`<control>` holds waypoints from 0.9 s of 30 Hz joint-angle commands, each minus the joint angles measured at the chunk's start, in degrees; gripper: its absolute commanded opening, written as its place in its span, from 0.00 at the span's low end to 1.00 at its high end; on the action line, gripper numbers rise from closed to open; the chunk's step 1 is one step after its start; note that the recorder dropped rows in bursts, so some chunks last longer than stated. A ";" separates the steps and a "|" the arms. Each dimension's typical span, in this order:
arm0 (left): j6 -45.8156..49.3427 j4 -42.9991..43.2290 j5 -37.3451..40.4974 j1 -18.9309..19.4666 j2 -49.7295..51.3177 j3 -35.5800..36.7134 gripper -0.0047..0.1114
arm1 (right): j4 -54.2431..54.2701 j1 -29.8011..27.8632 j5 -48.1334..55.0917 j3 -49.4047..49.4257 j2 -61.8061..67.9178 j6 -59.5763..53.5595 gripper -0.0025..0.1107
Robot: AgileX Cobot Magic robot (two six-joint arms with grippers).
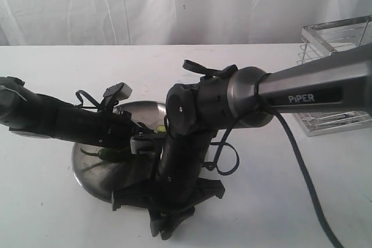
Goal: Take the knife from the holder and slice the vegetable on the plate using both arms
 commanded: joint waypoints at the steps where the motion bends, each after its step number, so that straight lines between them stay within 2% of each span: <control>1: -1.60 12.31 -15.07 -0.13 4.78 2.42 0.04 | -2.01 -0.26 -4.67 -0.01 0.13 -1.17 0.02; 8: -1.50 11.96 -14.54 -0.13 4.44 1.81 0.04 | -1.89 -0.26 -4.70 -0.01 -0.99 -1.17 0.02; 15: -2.09 11.70 -4.19 1.09 -1.61 -2.25 0.04 | -2.11 -0.26 -4.86 -0.01 -1.62 -1.17 0.02; 20: -3.56 7.35 -1.80 4.29 -7.57 -3.04 0.04 | -2.21 -0.26 -5.21 -0.01 -1.62 -1.17 0.02; 23: -3.59 4.45 3.70 7.20 -9.78 -3.04 0.04 | -2.21 -0.26 -5.36 -0.01 -1.62 -1.17 0.02; 25: -3.59 4.58 9.21 8.09 -9.78 -2.81 0.04 | -2.07 -0.26 -5.35 -0.01 -1.62 -1.17 0.02; 27: -3.35 6.84 8.30 8.09 -9.78 -1.49 0.04 | -2.08 -0.26 -5.46 -0.01 -1.62 -1.17 0.02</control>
